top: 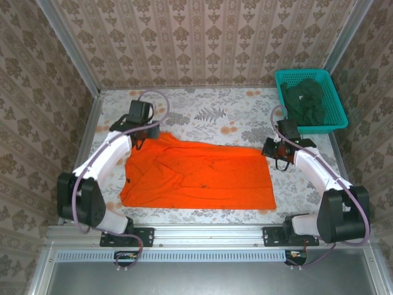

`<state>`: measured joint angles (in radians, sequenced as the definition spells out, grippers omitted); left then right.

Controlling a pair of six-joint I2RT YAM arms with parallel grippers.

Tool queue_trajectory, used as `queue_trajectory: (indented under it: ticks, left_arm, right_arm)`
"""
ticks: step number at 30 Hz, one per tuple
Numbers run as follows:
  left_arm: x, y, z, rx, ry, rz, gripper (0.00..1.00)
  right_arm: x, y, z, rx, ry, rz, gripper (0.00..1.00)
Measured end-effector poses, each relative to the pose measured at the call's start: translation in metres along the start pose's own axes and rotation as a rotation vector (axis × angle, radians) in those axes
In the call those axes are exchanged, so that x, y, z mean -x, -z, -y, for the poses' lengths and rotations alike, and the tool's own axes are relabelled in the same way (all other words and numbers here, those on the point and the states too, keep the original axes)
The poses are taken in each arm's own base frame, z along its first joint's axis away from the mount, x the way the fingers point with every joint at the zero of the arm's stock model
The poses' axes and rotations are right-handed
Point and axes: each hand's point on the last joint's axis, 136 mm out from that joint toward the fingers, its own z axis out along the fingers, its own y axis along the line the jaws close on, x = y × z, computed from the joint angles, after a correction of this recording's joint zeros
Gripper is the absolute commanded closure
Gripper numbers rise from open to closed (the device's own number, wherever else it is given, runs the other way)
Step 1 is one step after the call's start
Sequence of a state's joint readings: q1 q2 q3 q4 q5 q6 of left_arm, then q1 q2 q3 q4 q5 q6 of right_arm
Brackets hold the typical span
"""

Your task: Fold and stack the t-shirts

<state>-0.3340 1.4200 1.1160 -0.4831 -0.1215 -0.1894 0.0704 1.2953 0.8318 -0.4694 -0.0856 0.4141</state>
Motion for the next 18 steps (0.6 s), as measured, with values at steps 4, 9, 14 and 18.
queue_trajectory:
  ticks: [4, 9, 14, 18]
  left_arm:
    - [-0.028, 0.013, -0.013, 0.038, 0.02, -0.002, 1.0]
    - [-0.055, 0.033, -0.021, 0.05, 0.078, 0.001, 1.0]
    - [-0.079, 0.056, -0.025, 0.039, 0.178, 0.016, 0.91]
    - [-0.112, 0.065, -0.027, 0.03, 0.292, -0.013, 0.82]
  right_arm:
    - [-0.012, 0.0, 0.005, -0.001, -0.004, -0.005, 1.0]
    - [-0.023, -0.001, 0.008, 0.013, -0.035, -0.002, 1.0]
    - [-0.035, -0.002, 0.014, 0.024, -0.075, 0.004, 1.0]
    - [-0.042, 0.0, 0.019, 0.029, -0.117, 0.018, 0.94]
